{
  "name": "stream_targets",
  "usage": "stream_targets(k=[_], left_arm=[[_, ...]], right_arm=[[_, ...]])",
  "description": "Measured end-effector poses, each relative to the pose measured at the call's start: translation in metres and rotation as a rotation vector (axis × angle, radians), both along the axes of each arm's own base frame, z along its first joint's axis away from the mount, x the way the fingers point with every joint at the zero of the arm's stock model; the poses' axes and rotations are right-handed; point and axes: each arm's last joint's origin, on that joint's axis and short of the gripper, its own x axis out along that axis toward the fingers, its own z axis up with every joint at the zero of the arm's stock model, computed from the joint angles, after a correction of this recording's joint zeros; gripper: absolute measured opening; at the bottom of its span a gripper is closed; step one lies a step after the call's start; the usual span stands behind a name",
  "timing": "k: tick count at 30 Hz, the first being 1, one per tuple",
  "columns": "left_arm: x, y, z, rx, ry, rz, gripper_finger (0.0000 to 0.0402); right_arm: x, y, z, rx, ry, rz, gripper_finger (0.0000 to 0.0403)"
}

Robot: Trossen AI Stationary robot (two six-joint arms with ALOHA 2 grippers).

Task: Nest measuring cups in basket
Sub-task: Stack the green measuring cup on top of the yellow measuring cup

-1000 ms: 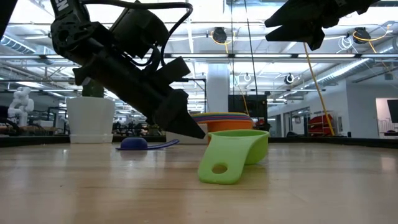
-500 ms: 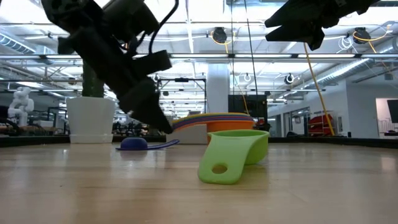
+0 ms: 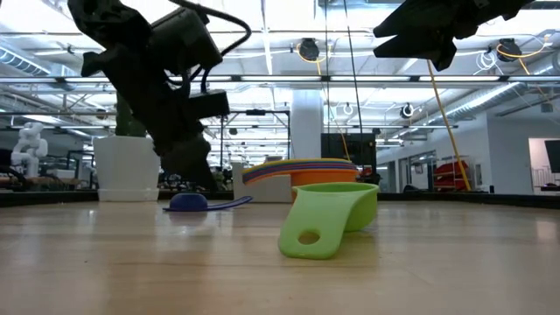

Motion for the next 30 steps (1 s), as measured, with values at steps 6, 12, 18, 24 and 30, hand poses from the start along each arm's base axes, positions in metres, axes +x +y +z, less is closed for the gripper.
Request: stream_targets(k=[6,12,18,24,30], left_arm=[[-0.002,0.013,-0.003,-0.032,0.076,-0.036,0.0119],[-0.005,0.016,-0.004,-0.094,0.137,-0.104,0.0118],[-0.007,0.015,-0.005,-0.085,0.15,-0.095,0.0117],[-0.013,0.009,0.024,-0.064,0.043,-0.078,0.0117],[-0.021,-0.026,0.06,-0.12,-0.139,-0.222,0.0117]], right_arm=[[0.0,0.0,0.0,0.0,0.0,0.0,0.0176],[0.0,0.0,0.0,0.0,0.0,0.0,0.0176],[0.0,0.0,0.0,-0.003,0.001,0.002,0.0176],[0.0,0.0,0.0,-0.004,0.001,0.002,0.0176],[0.0,0.0,0.0,-0.007,0.003,0.003,0.0176]])
